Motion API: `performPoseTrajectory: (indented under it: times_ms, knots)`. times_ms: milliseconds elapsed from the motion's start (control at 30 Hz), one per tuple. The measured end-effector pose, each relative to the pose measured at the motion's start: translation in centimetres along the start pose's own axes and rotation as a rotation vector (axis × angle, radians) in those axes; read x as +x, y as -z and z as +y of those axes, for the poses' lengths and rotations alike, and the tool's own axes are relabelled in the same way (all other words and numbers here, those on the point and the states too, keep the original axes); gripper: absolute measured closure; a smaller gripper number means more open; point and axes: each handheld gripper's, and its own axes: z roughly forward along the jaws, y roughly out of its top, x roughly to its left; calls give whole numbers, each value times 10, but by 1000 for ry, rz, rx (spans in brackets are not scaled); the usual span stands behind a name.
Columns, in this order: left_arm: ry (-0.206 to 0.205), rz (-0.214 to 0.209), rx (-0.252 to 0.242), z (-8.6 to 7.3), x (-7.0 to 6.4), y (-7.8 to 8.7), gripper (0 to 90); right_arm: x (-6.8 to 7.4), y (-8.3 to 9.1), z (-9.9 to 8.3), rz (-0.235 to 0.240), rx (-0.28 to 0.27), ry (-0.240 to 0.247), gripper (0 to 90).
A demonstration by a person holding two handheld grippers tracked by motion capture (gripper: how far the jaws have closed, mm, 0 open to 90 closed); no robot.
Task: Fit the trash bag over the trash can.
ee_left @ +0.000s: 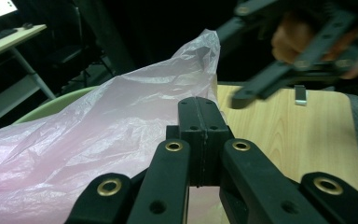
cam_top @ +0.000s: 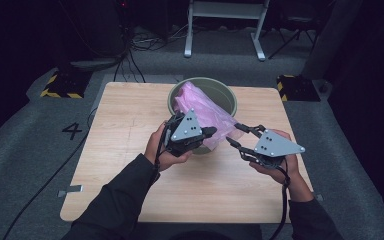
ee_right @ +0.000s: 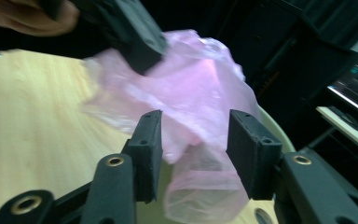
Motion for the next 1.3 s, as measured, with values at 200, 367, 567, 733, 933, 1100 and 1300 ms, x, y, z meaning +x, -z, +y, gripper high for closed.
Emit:
performPoseTrajectory:
  times_ms: [200, 367, 567, 733, 933, 1100, 1300]
  knots:
    - [14, 2, -17, -1, 3, 6, 900, -4, -19, -3, -22, 76, 16, 618]
    - [23, 23, -26, -1, 11, 12, 900, -7, -27, -6, -17, 104, 24, 860]
    - [50, 67, -43, 0, 25, 25, 900, -9, -24, -8, 2, 117, 22, 900]
    - [60, 73, -38, 0, 32, 30, 900, -11, -19, -11, 10, 106, 13, 900]
    - [63, 48, -39, -1, 31, 28, 900, -7, -22, -6, 4, 85, 43, 549]
    - [52, 27, -37, -1, 29, 29, 900, -1, -27, -2, -60, 119, 90, 443]
    - [72, 23, -31, -3, 28, 28, 900, 4, -20, 4, -72, 25, 102, 459]
